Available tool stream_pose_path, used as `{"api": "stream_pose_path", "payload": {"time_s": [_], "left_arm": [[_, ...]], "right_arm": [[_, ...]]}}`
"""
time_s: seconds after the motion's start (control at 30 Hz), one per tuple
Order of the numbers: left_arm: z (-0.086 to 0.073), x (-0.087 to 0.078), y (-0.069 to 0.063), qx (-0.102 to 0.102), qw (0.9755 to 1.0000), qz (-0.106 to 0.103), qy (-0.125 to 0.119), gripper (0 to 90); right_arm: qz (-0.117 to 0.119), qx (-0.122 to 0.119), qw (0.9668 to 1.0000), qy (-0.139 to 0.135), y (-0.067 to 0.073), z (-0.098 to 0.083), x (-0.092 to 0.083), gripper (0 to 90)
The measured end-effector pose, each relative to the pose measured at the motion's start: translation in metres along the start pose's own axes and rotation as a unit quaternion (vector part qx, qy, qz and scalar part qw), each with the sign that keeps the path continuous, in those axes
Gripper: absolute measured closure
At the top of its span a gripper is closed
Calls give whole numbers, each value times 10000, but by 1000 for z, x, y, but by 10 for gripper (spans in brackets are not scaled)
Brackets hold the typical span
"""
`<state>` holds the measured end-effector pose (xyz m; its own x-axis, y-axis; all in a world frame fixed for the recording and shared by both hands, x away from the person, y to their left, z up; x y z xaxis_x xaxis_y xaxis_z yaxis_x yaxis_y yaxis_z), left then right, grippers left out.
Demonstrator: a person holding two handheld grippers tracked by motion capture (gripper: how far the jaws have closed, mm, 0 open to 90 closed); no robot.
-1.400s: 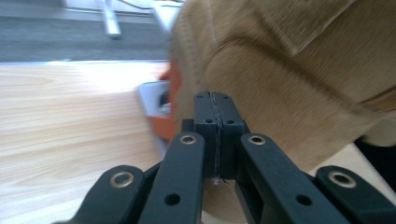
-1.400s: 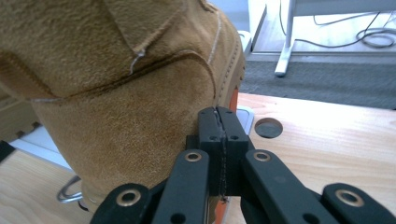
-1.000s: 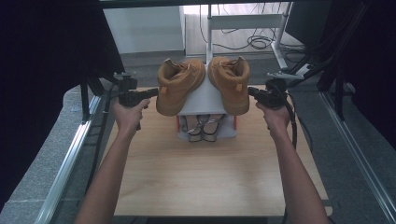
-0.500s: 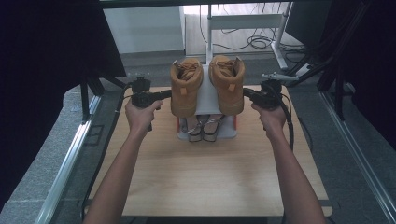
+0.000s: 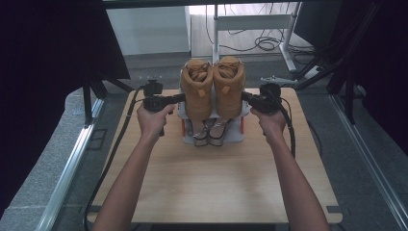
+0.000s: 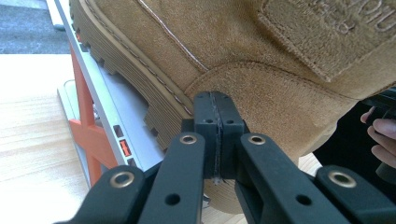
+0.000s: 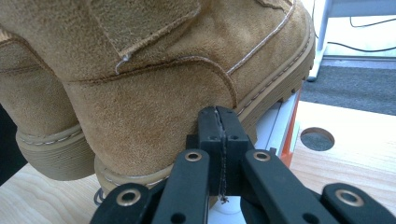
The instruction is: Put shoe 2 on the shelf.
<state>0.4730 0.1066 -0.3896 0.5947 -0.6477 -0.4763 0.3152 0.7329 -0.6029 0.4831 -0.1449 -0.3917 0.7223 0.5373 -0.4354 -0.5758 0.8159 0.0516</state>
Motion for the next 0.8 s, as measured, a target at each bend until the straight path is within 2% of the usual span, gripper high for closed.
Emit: {"api": "stream_pose_path", "payload": {"time_s": [0.23,0.33,0.43,0.67,0.8], "left_arm": [[-1,2,-1,-45,10000,15,-21,895],[-1,3,-2,-43,10000,12,-34,895],[-1,3,-2,-43,10000,2,-27,895],[0,1,0,48,10000,3,-36,892],[2,-6,4,76,9999,66,-93,888]], "right_arm": [[-97,-69,9999,-14,4,0,2,897],[-110,-5,9999,-14,6,0,3,898],[-180,-113,9998,-12,7,0,4,897],[-27,-54,10000,-11,3,-1,2,895],[1,76,9999,-84,-1,-1,-2,895]]}}
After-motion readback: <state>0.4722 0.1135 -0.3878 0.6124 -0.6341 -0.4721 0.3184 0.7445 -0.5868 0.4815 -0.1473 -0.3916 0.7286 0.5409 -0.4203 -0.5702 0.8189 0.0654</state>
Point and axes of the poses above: each handheld gripper's, and its own axes: x roughly forward along the jaws, z roughly out of its top, y roughly to its left, the point moved 8 cm from there along x, roughly forward along the jaws, and after that the axes turned 12 degrees about -x, right-handed, at the moved point
